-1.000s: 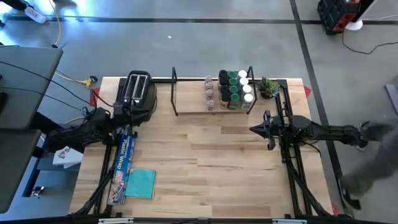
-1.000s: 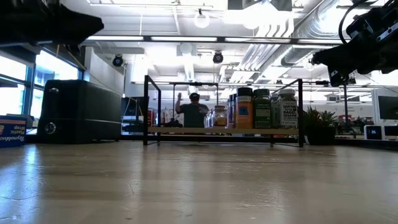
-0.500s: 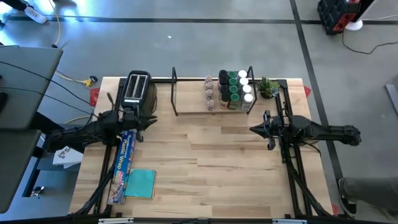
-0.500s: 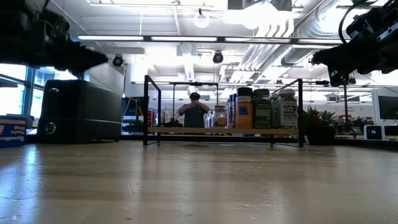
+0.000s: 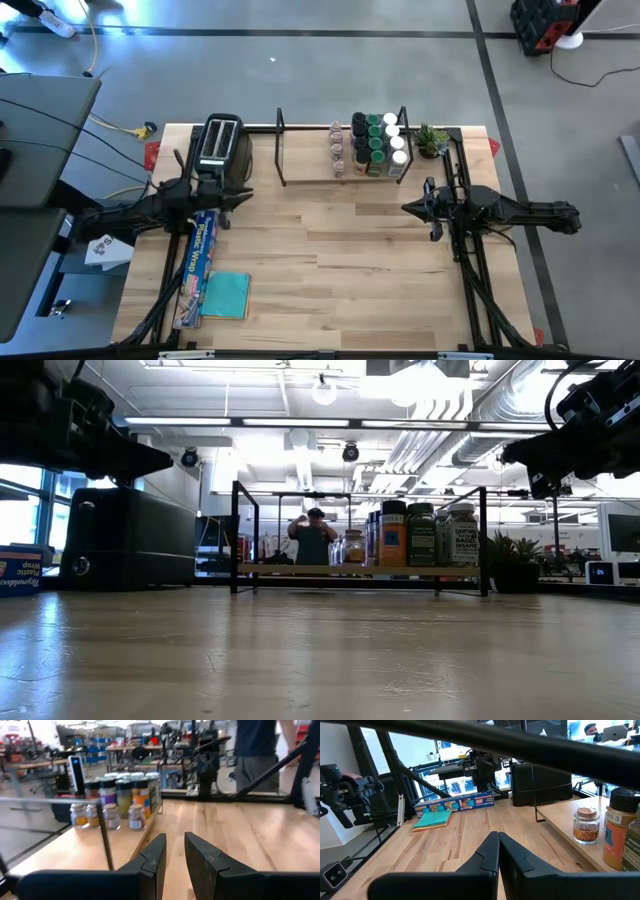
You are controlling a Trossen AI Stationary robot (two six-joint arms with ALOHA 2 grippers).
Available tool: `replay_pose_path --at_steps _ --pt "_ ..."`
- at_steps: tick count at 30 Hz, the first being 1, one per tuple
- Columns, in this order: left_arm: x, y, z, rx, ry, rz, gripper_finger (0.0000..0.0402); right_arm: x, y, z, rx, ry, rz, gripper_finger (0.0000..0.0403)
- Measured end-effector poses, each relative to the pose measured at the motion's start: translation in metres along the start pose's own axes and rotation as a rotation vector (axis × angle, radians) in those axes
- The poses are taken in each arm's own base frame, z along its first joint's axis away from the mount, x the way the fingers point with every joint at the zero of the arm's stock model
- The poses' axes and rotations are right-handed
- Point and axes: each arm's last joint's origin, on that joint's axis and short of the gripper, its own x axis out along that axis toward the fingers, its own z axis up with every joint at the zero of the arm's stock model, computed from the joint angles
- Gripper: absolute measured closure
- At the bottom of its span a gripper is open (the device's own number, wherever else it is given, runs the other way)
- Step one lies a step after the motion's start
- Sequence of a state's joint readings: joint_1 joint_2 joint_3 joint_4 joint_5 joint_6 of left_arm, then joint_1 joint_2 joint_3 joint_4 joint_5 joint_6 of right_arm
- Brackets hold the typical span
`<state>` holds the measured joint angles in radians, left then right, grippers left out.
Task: Shelf spices
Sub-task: Return to Home Position
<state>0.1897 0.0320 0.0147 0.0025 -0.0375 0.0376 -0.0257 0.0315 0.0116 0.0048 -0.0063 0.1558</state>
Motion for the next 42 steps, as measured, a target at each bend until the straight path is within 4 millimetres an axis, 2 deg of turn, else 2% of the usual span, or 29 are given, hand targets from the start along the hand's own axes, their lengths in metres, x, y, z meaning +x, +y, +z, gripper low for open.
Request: replay_pose_path --at_steps 5,18,42 --pt "-0.002 -0.006 0.003 -0.001 -0.038 -0.065 0.0337 -0.001 0.001 0.001 0.000 -0.008 0.013 0.0402" --pt "-0.005 -0.023 0.003 -0.002 -0.043 -0.240 0.0337 -0.005 0.024 -0.001 0.001 -0.004 0.245 0.0402" --pt "-0.005 -0.024 0.003 -0.001 -0.040 -0.250 0.0337 -0.004 0.025 -0.002 0.001 0.003 0.252 0.0402"
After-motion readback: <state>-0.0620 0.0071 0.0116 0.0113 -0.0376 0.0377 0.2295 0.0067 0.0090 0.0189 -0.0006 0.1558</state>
